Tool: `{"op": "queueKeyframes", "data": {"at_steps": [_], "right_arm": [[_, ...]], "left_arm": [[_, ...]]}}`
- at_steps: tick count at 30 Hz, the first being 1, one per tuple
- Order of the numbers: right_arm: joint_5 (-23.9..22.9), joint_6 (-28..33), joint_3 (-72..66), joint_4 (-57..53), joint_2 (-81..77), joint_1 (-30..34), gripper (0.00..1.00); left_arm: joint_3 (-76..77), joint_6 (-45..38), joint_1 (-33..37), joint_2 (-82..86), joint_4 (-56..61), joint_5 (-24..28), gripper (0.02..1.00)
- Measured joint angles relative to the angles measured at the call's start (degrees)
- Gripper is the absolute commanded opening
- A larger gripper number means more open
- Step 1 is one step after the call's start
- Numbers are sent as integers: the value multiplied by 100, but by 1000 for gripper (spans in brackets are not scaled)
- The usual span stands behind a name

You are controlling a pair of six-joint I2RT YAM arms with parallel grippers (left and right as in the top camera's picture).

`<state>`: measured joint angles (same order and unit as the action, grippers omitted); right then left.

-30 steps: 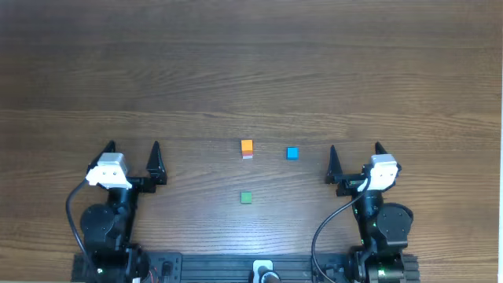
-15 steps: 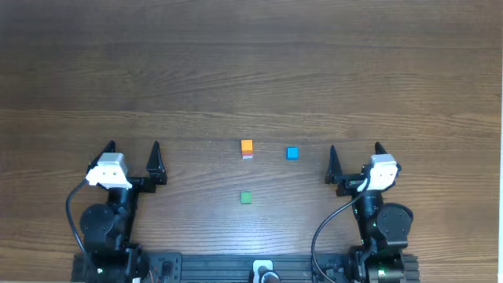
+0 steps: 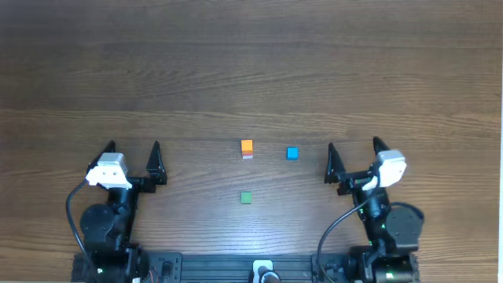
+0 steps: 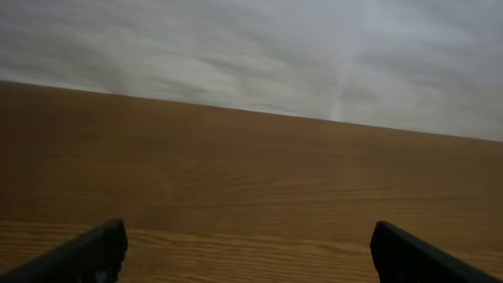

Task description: Stack Cubes

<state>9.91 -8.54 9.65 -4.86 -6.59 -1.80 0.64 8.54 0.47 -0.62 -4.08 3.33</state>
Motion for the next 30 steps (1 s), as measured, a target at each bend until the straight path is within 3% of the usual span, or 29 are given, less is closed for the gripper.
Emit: {"op": "queueKeyframes", "data": {"at_steps": [14,18,25,30], "right_arm": [[1340,-291,2656,-1818,-3416,-118,991],[1471,-448,3088,-2345,-4140,-595,993],[1572,-973,3657,-2992,-5209,-1976,991],[1283,-1690,3720,-3241,-5862,-3045,993]], "left_arm": [[0,0,0,0,2,35,1000],[0,0,0,0,2,35,1000],[0,0,0,0,2,35,1000],[0,0,0,0,2,35,1000]]}}
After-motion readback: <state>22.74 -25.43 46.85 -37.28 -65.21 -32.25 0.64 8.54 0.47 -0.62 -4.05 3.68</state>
